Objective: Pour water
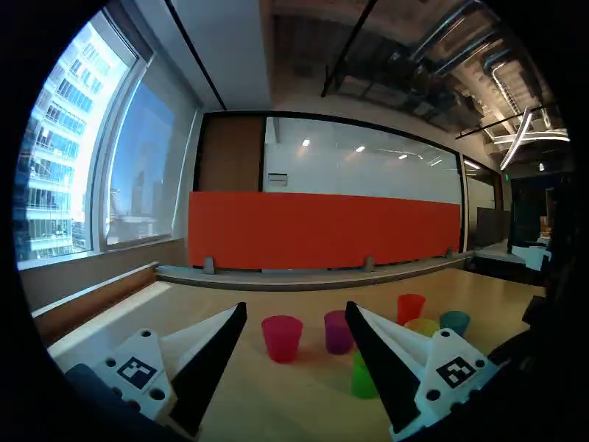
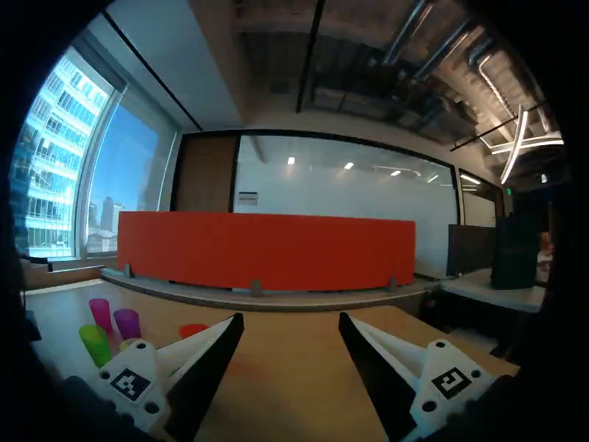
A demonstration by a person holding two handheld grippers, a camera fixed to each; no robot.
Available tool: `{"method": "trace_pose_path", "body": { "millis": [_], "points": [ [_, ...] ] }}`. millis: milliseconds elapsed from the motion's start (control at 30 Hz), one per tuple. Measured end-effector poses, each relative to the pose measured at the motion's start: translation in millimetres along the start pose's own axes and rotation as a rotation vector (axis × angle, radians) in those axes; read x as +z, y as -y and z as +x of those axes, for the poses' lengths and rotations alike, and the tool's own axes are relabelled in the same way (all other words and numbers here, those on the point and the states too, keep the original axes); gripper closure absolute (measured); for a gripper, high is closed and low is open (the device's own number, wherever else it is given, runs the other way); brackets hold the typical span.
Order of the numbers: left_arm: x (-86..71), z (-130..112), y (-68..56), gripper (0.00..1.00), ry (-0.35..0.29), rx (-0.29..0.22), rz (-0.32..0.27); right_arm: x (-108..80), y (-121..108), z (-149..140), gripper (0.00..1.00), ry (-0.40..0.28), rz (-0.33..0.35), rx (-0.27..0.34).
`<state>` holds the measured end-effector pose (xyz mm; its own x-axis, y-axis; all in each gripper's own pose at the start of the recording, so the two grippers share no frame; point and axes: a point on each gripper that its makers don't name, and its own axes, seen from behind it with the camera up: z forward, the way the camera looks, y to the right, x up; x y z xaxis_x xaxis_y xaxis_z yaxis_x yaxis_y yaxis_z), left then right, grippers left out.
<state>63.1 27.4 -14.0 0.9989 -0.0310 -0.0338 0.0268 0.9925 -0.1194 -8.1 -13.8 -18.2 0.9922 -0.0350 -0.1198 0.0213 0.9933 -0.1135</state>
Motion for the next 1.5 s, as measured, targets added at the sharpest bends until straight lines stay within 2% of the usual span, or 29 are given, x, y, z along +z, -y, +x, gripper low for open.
{"method": "trace_pose_path", "body": {
  "millis": [200,500,700,1000,1300,1500],
  "points": [
    [1.6,-4.0,4.6,0.0,-0.021,0.029,0.039,1.6,-0.4,-3.0,0.0,0.01,-0.01,0.018],
    [3.1,-19.0,18.3,0.0,-0.027,0.039,0.088,3.4,6.2,-2.7,0.0,0.027,-0.008,0.038],
    [4.4,-31.7,20.7,0.0,-0.024,0.028,0.091,2.8,8.4,-8.4,0.0,0.049,-0.022,0.031],
    [4.4,-50.5,29.5,0.0,-0.003,0.064,0.114,2.9,16.5,-9.6,0.0,0.068,-0.019,0.01],
    [4.0,-58.6,33.4,0.0,0.008,0.03,0.114,4.3,20.0,-2.0,0.0,0.064,-0.016,0.016],
    [6.6,-63.6,33.6,0.0,0.031,0.026,0.114,3.9,19.7,-3.7,0.0,0.067,-0.017,0.018]
  ]
}}
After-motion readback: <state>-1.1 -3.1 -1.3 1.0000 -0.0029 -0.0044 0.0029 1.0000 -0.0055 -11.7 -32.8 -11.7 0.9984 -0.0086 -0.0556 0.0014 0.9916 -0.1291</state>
